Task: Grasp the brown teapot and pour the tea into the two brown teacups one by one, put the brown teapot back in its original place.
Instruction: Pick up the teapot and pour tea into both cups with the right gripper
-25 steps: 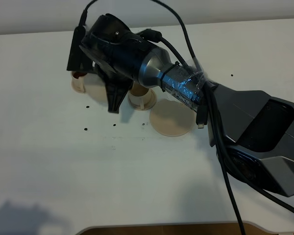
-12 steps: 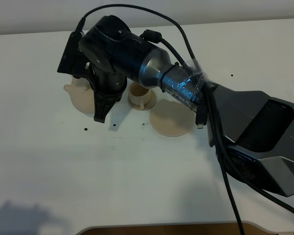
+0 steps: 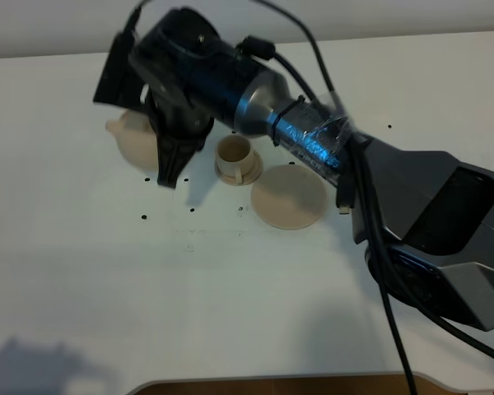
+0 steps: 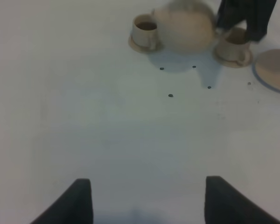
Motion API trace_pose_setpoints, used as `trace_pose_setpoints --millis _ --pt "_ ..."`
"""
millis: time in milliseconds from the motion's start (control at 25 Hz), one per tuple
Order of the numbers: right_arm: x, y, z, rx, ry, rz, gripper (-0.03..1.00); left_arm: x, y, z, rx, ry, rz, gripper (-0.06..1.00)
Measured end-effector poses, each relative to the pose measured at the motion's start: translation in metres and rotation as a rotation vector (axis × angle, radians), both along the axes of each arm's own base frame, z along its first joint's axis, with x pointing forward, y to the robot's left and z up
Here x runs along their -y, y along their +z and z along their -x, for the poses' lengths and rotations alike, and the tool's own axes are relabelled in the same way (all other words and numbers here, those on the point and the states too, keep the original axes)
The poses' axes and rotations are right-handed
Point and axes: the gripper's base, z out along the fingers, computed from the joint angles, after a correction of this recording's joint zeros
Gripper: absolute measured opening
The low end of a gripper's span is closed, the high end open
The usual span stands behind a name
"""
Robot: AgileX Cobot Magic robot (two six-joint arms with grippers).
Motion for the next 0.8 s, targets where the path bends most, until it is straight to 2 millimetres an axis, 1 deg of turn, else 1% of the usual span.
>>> trace_pose_setpoints --millis 80,320,520,640,800 --pt "0.002 0.01 -0.001 0.02 -0.004 -0.013 0.1 0.0 0.0 0.0 0.0 0.0 0.0 0.54" --pt "0.012 0.026 -0.004 0.027 -0.034 -0.033 0.1 0.0 0.0 0.0 0.0 0.0 0.0 0.54" --pt "0.033 0.041 0.001 0.004 -0.068 -0.013 0.1 0.0 0.0 0.0 0.0 0.0 0.0 0.54" --pt "0.05 0.043 0.003 -0.021 -0.089 0.021 0.1 0.0 0.0 0.0 0.0 0.0 0.0 0.54" --pt "0.07 0.037 0.008 -0.063 -0.11 0.079 0.1 0.0 0.0 0.0 0.0 0.0 0.0 0.54"
